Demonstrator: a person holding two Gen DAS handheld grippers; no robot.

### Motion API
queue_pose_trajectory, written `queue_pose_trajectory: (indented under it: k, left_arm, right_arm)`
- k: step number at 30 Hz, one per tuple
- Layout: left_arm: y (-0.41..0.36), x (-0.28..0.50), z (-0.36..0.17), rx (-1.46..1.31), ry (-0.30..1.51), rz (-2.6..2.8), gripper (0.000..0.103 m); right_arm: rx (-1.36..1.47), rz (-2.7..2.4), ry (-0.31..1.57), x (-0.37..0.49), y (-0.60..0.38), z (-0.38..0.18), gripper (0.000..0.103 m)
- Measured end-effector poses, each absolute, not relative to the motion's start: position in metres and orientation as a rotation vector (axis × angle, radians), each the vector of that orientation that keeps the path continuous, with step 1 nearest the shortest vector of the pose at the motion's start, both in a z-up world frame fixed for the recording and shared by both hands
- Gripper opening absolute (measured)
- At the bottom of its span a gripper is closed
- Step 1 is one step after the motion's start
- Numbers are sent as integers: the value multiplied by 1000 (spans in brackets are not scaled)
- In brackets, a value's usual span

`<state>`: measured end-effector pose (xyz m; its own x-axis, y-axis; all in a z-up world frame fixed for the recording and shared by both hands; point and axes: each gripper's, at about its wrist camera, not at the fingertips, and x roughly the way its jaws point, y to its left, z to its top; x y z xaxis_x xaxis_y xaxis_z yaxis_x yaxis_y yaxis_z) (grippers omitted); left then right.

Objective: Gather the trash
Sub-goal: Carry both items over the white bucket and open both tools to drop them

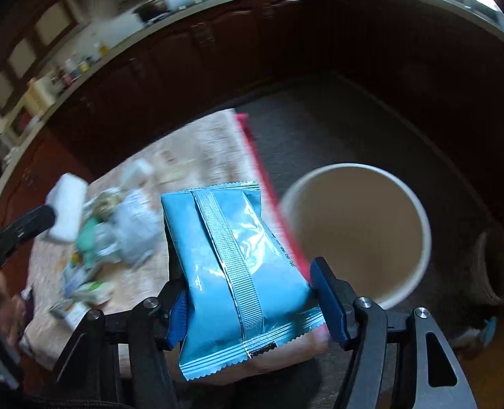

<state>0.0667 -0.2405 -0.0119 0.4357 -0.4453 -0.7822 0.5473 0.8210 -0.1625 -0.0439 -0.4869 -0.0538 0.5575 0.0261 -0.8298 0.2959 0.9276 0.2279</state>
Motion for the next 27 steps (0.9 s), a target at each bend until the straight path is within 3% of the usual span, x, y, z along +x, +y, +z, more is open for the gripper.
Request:
queue_pose_trajectory:
  k: [12, 22, 27]
  left_arm:
    - [-350, 73, -53, 147, 1050, -730, 82]
    - [-383, 85, -84, 80, 1136, -788, 87]
    - [-381, 87, -81, 9, 1140, -853, 93]
  right_arm:
    - [465, -389, 1051, -50, -581, -108, 65]
    - [579, -419, 1055, -54, -608, -141, 88]
    - [602, -438, 1061, -63, -612, -144, 89]
